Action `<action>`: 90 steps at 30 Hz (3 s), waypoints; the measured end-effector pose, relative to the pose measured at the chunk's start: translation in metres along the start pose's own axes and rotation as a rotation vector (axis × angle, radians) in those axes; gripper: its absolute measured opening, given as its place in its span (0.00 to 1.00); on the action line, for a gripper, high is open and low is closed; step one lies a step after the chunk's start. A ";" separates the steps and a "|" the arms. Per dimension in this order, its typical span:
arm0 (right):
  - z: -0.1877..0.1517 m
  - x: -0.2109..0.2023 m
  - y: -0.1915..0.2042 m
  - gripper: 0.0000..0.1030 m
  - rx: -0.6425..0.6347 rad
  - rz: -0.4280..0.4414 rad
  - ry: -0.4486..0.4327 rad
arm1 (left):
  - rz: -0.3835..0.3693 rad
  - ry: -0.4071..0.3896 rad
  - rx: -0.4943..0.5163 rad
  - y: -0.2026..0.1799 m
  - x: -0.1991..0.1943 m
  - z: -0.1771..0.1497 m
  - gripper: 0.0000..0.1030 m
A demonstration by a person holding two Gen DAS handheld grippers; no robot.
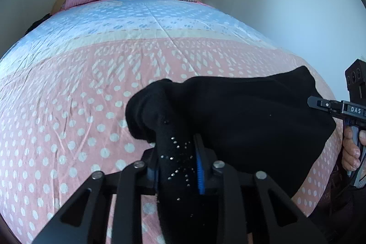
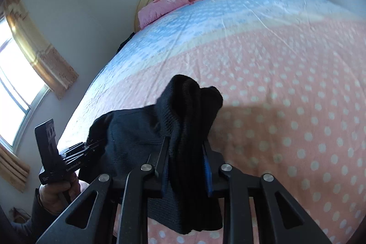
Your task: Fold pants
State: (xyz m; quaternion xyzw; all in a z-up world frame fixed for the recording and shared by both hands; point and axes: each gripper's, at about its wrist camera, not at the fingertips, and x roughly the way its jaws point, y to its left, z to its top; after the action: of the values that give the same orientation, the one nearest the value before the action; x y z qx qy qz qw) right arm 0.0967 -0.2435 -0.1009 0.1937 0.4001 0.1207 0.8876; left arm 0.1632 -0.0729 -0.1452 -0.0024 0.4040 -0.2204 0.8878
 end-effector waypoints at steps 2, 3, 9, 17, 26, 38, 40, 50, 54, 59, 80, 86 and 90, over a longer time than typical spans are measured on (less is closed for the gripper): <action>0.006 -0.008 0.014 0.24 -0.037 0.002 -0.017 | 0.002 -0.011 -0.013 0.002 -0.005 0.001 0.16; 0.009 -0.011 0.022 0.24 -0.056 0.004 -0.023 | 0.001 -0.021 -0.016 0.002 -0.009 0.001 0.15; 0.027 -0.006 0.056 0.24 -0.143 0.009 -0.009 | 0.025 -0.091 -0.025 0.010 -0.038 0.004 0.12; 0.046 0.032 0.100 0.24 -0.228 0.048 0.046 | 0.079 -0.159 -0.062 0.045 -0.078 0.007 0.12; 0.065 0.101 0.173 0.24 -0.343 0.138 0.115 | 0.198 -0.175 -0.156 0.100 -0.106 -0.006 0.12; 0.072 0.170 0.240 0.24 -0.381 0.266 0.165 | 0.355 -0.183 -0.262 0.167 -0.137 -0.026 0.12; 0.071 0.182 0.246 0.24 -0.380 0.280 0.173 | 0.363 -0.181 -0.283 0.177 -0.138 -0.030 0.12; 0.058 0.237 0.228 0.25 -0.292 0.260 0.263 | 0.425 -0.107 -0.339 0.204 -0.114 -0.057 0.22; 0.056 0.244 0.221 0.27 -0.280 0.246 0.273 | 0.449 -0.103 -0.348 0.205 -0.112 -0.063 0.33; 0.053 0.253 0.212 0.35 -0.254 0.207 0.287 | 0.495 -0.089 -0.342 0.209 -0.108 -0.071 0.53; 0.018 0.060 0.221 0.58 -0.273 0.049 -0.146 | 0.606 -0.289 -0.428 0.166 -0.195 -0.082 0.85; -0.010 0.010 0.253 0.60 -0.394 0.053 -0.210 | 0.585 -0.432 -0.324 0.123 -0.233 -0.061 0.94; -0.017 -0.014 0.259 0.60 -0.396 0.056 -0.248 | 0.570 -0.485 -0.290 0.108 -0.249 -0.054 0.95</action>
State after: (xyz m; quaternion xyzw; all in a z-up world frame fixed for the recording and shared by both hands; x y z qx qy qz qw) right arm 0.0587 -0.0127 0.0120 0.0402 0.2510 0.1967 0.9469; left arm 0.0228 0.1319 -0.0223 -0.0676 0.1941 0.1011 0.9734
